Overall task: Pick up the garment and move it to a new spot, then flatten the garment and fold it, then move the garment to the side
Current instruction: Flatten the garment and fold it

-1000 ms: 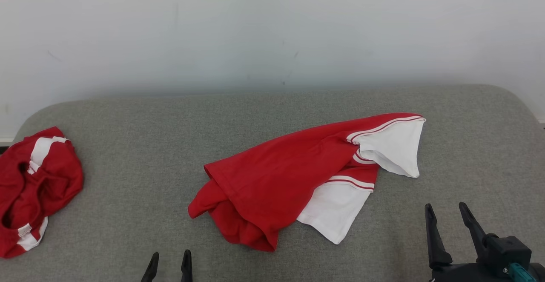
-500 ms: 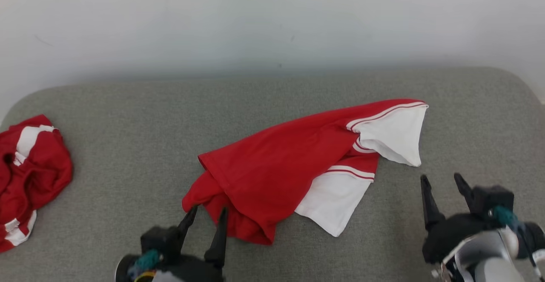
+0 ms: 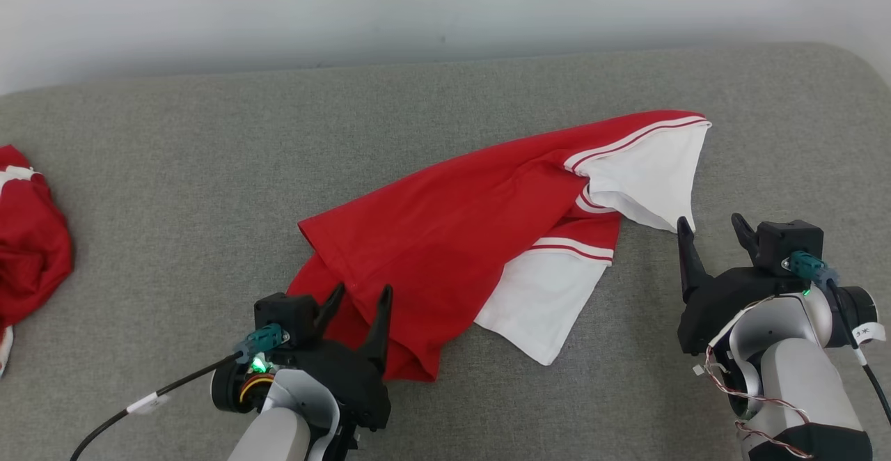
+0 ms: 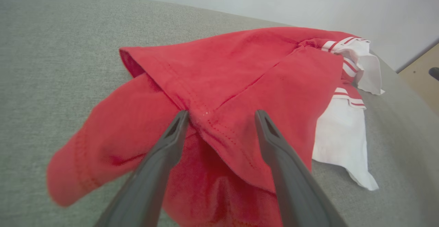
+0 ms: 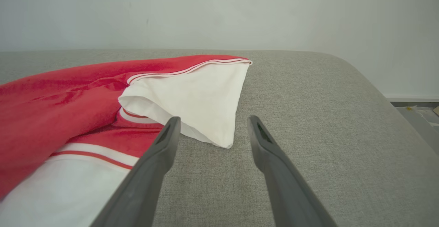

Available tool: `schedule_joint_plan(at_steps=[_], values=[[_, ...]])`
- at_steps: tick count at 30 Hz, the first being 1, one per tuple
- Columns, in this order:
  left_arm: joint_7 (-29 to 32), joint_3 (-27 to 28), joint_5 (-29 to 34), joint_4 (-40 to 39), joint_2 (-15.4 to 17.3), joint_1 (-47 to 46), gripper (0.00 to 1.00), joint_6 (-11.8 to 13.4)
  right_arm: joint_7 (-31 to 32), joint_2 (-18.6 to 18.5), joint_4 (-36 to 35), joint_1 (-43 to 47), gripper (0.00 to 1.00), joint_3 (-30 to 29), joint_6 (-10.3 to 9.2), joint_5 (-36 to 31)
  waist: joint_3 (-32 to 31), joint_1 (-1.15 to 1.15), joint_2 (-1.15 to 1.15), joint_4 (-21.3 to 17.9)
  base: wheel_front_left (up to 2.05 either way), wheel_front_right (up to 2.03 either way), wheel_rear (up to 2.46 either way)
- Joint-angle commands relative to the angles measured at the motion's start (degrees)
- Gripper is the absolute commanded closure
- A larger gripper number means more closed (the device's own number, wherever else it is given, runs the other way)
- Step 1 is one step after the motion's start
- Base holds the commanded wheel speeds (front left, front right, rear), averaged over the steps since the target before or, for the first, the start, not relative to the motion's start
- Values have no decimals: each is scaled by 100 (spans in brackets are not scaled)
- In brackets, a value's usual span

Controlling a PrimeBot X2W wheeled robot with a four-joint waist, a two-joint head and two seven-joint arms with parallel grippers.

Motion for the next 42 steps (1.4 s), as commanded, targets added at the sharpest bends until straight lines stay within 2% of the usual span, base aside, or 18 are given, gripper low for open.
schedule_joint_plan(at_steps=[1, 9, 20, 21, 22, 23, 24, 26, 27, 28, 30, 39, 42], values=[[36, -38, -81, 19, 11, -94, 0, 45, -60, -7, 91, -78, 0, -7, -13, -41, 58, -2, -1, 7, 0, 0, 0], [149, -47, -233, -32, 10, -109, 0, 352, -171, -6, 500, -264, 0, -38, -13, -66, 68, -2, -1, 36, 0, 0, 0], [323, -201, -364, -129, 12, -143, 0, 357, -220, -5, 843, -388, 0, -123, -13, -69, 103, -2, -1, 75, 0, 0, 0], [334, -205, -370, -131, 17, -158, 4, 355, -199, -5, 886, -428, 0, -145, -13, -50, 110, -2, -1, 71, 0, 0, 0], [336, -205, -374, -138, 24, -174, 17, 348, -170, -5, 938, -479, 0, -169, -13, -21, 119, -2, -1, 65, 0, 0, 0], [338, -207, -375, -145, 33, -186, 39, 342, -131, -4, 1008, -521, 0, -200, -13, -9, 130, -2, -1, 61, 0, 0, 0], [333, -212, -371, -152, 46, -193, 56, 340, -61, -3, 1099, -555, 0, -242, -13, -3, 139, -2, -1, 57, 0, 0, 0], [297, -220, -336, -169, 69, -211, 71, 366, 130, -14, 1318, -675, 0, -360, -13, 3, 166, -2, -1, 56, 0, 0, 0], [293, -229, -314, -187, 78, -219, 92, 374, 190, -37, 1410, -768, 0, -417, -13, -4, 187, -2, -1, 67, 0, 0, 0], [278, -240, -306, -202, 82, -219, 100, 380, 220, -61, 1497, -866, 0, -478, -13, -30, 206, -2, -1, 80, 0, 0, 0], [254, -272, -274, -245, 92, -263, 100, 387, 318, -106, 1828, -1077, 0, -705, -13, -137, 278, -2, -1, 135, 0, 0, 0], [188, -385, -190, -410, 125, -395, 100, 354, 254, -84, 2512, -1767, 0, -1552, -13, -655, 587, -2, -1, 319, 0, 0, 0], [116, -442, -193, -469, 130, -426, 100, 273, 347, -57, 2734, -1879, 0, -1745, -13, -899, 642, -2, -1, 361, 0, 0, 0]])
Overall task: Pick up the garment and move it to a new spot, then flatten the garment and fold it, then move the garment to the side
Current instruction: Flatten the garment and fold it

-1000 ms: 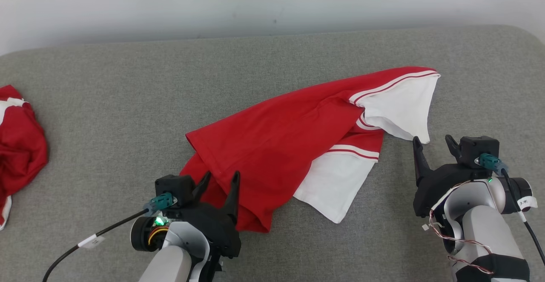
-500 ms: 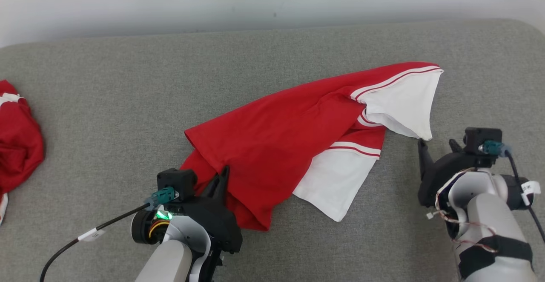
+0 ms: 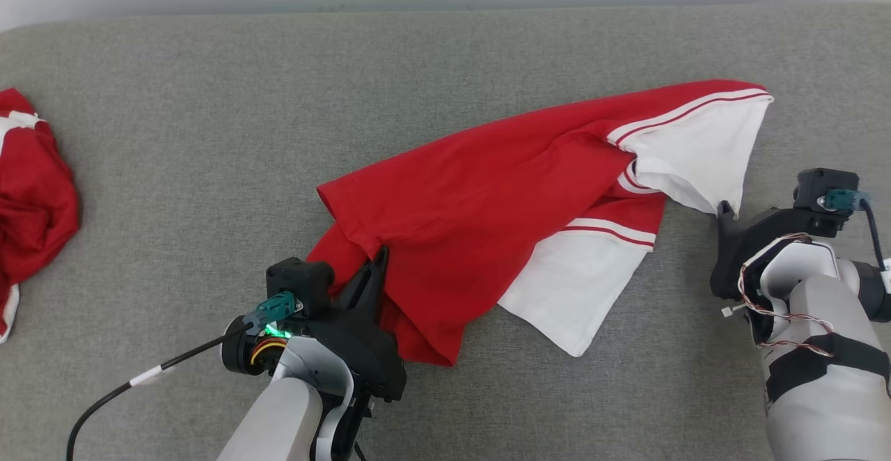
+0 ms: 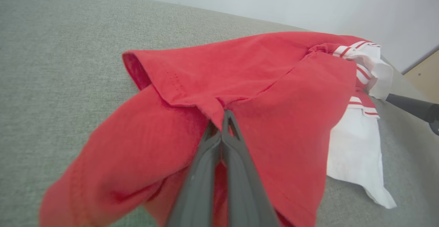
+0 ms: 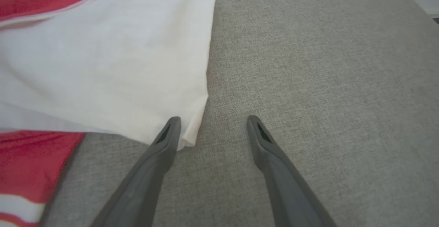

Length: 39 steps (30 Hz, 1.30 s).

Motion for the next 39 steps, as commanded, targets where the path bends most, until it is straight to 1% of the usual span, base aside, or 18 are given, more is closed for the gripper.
schedule_joint_plan(at_steps=[1, 5, 6, 7, 8, 9, 14, 18, 19, 22, 25, 27, 29, 34, 39], values=[[-46, -27, 35, 1, 21, -62, 100, -12, 33, 26, 76, -39, 0, 3, -13, -113, 43, 0, -1, 58, 0, 0, 0], [-84, -53, 41, 36, 32, -62, 100, -14, 194, 57, 381, -106, 0, -63, -12, -344, 54, 0, -1, 102, 0, 0, 0], [-94, -56, 38, 43, 34, -69, 100, -17, 231, 65, 453, -127, 26, -84, -4, -372, 58, 0, -1, 107, 0, 0, 0], [-98, -59, 32, 50, 39, -72, 100, -18, 268, 75, 525, -150, 87, -101, -4, -373, 58, 0, -1, 108, 0, 0, 0], [-101, -62, 29, 61, 45, -74, 100, -16, 327, 82, 613, -171, 100, -142, -5, -352, 56, 0, -1, 107, 0, 0, 0], [-105, -62, 20, 72, 51, -76, 100, -14, 336, 83, 656, -188, 100, -187, -6, -306, 52, 0, -1, 102, 0, 0, 0], [-139, -3, -58, 71, 93, -237, 100, -74, -166, 61, 465, -540, 100, -224, -7, -116, -19, 0, -1, 58, 0, 0, 0], [-86, 146, -265, 1, 137, -454, 100, -180, -574, 71, 262, -846, 100, -32, -7, 149, -120, 0, -1, -39, 0, 0, 0], [-86, 146, -265, 1, 137, -454, 100, -180, -574, 71, 262, -846, 100, -32, -7, 149, -120, 0, -1, -39, 0, 0, 0], [27, 296, -454, -119, 203, -689, 100, -280, -754, 77, 102, -1119, 100, 213, -7, 466, -195, 0, -1, -120, 0, 0, 0], [183, 436, -647, -228, 327, -920, 100, -339, -813, 76, -50, -1327, 100, 502, -7, 882, -269, 0, -1, -173, 0, 0, 0], [275, 482, -693, -288, 410, -1037, 100, -381, -812, 79, -163, -1363, 100, 700, -7, 1038, -325, 0, -1, -196, 0, 0, 0], [354, 556, -847, -349, 419, -1141, 100, -422, -798, 42, -324, -1381, 100, 837, -7, 1200, -380, 0, -1, -204, 0, 0, 0], [528, 787, -1156, -464, 610, -1489, 100, -505, -800, 10, -735, -1587, 100, 1073, -7, 1743, -443, 0, -1, -245, 0, 0, 0], [843, 1012, -1416, -533, 1024, -2157, 100, -581, -508, 23, -1030, -1985, 100, 1432, -7, 2405, -231, 0, -1, -363, 0, 0, 0]])
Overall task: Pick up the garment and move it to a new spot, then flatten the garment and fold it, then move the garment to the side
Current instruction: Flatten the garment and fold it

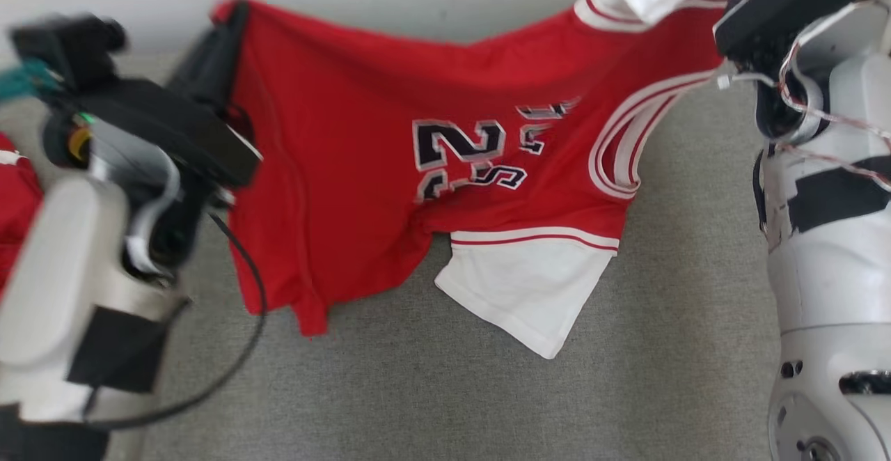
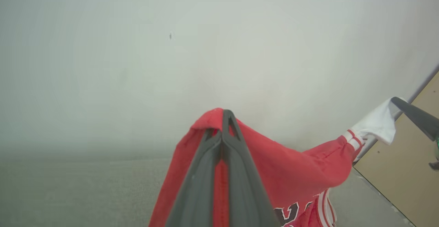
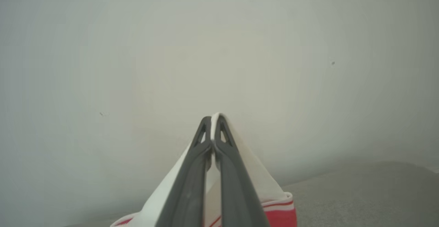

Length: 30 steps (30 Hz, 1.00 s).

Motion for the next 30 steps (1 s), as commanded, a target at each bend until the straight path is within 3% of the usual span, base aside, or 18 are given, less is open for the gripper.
schedule_joint_plan(at_steps=[1, 6, 10, 16, 21, 30], values=[[44, 101, -49, -2, 112, -254, 100, -5, 159, -11, -23, -167, 100, 94, 1, 207, 207, 1, 0, -88, 0, 0, 0], [-20, 452, -160, 97, 332, -1170, 100, 52, 513, -72, -110, -979, 100, 215, 1, 787, 824, 1, 0, -191, 0, 0, 0], [-231, 641, -98, 139, 407, -1973, 100, 114, 400, -134, -153, -1761, 100, 171, 1, 779, 1429, 1, 0, -243, 0, 0, 0], [-788, 788, 126, 418, 485, -3203, 100, 116, -319, -81, -256, -3023, 100, -111, 1, 759, 2107, 1, 0, -285, 0, 0, 0], [-1257, 781, 278, 606, 536, -3891, 100, 63, -1135, -23, -226, -3961, 100, -335, 1, 840, 2313, 1, 0, -252, 0, 0, 0], [-1818, 780, 473, 833, 613, -4519, 100, 27, -1909, -206, -278, -4611, 100, 58, 1, 730, 2626, 1, 0, -323, 0, 0, 0]])
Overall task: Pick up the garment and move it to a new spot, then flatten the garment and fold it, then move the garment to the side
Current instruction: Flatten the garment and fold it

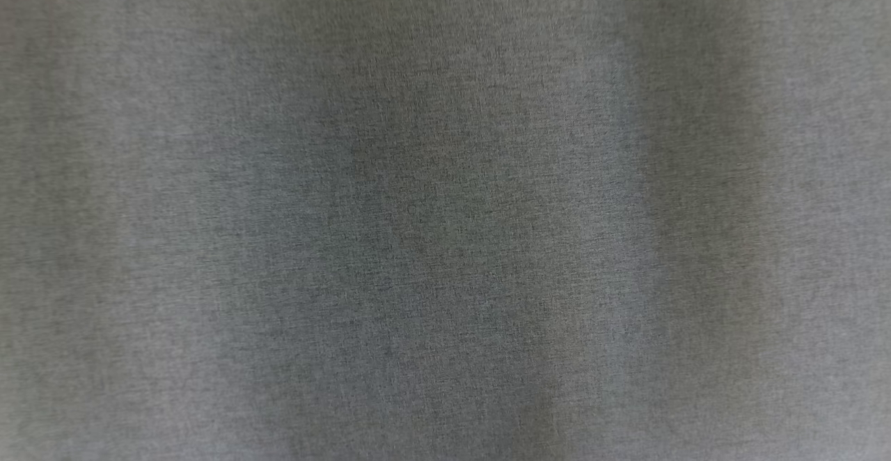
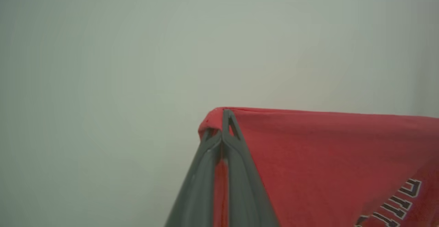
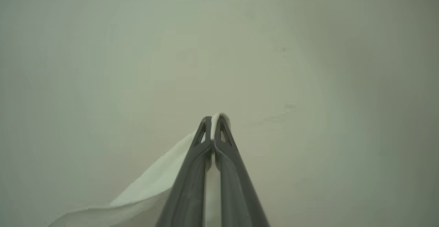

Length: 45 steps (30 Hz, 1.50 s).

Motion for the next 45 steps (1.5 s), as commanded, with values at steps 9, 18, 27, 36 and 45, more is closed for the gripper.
schedule_joint_plan(at_steps=[9, 18, 27, 36, 45], values=[[-375, -723, -52, 207, -100, 601, 100, -141, -58, -654, 404, 1034, 100, 1138, 1, 145, 479, -1, 0, 25, 0, 0, 0], [-513, -1787, -1014, -511, 402, 1780, 100, -128, 338, -1521, -438, 2641, 100, 2332, 1, 1399, -173, -1, 0, 146, 0, 0, 0], [-595, -2293, -1468, -1020, 764, 3721, 100, -119, 1919, -2246, -1620, 4913, 100, 2259, 1, 2306, -1247, -1, 0, 289, 0, 0, 0], [-667, -2544, -1612, -1422, 550, 5782, 100, 315, 3863, -1676, -2864, 7725, 100, 526, 1, 1811, -2174, -1, 0, 480, 0, 0, 0], [-688, -2690, -1391, -1391, 412, 6900, 100, 568, 5528, -134, -4693, 9640, 100, -979, 1, 890, -2580, -1, 0, 594, 0, 0, 0]])
